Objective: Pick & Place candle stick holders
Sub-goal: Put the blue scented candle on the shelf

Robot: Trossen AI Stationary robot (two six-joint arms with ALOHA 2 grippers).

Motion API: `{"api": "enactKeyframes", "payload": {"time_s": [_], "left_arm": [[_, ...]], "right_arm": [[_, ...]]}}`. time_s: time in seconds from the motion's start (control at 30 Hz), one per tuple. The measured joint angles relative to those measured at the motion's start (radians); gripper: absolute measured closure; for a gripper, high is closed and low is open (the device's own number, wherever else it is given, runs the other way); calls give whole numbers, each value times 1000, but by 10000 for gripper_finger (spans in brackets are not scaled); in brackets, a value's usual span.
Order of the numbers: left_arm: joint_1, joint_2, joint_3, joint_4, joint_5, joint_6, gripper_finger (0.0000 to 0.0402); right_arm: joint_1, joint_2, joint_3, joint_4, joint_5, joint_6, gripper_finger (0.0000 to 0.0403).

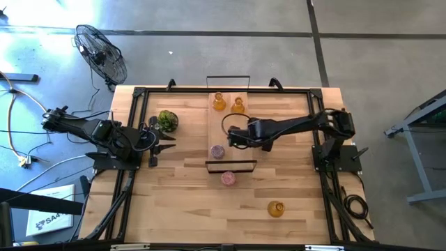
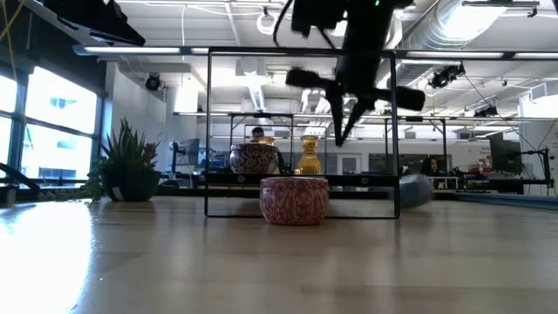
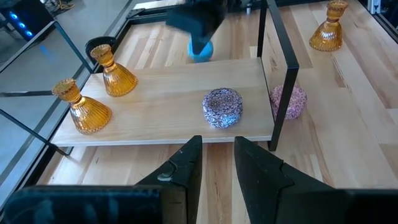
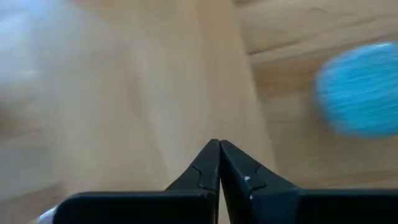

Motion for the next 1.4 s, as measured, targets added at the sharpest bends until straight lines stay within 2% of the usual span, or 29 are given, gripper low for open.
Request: {"api": "enactKeyframes", "payload": {"time_s": [0.23, 0.33, 0.5, 0.63, 0.8, 0.9, 1.13, 1.4], "left_arm": [[0, 0, 0, 0, 0, 0, 310], [0, 0, 0, 0, 0, 0, 310], [0, 0, 0, 0, 0, 0, 310], [0, 0, 0, 0, 0, 0, 310], [0, 0, 0, 0, 0, 0, 310], [0, 0, 0, 0, 0, 0, 310], [0, 0, 0, 0, 0, 0, 310], [0, 0, 0, 0, 0, 0, 310]], "right_arm": [[64, -39, 2, 64, 127, -29, 401], [98, -52, 2, 57, 214, -96, 399], [165, -115, 2, 14, 372, -356, 402], [194, -201, 2, -58, 435, -641, 397], [176, -298, 2, -96, 315, -877, 394], [133, -338, 2, -154, 248, -882, 397], [-16, -349, -1, -505, 93, -787, 393], [-83, -289, -1, -492, 33, -918, 378]]}}
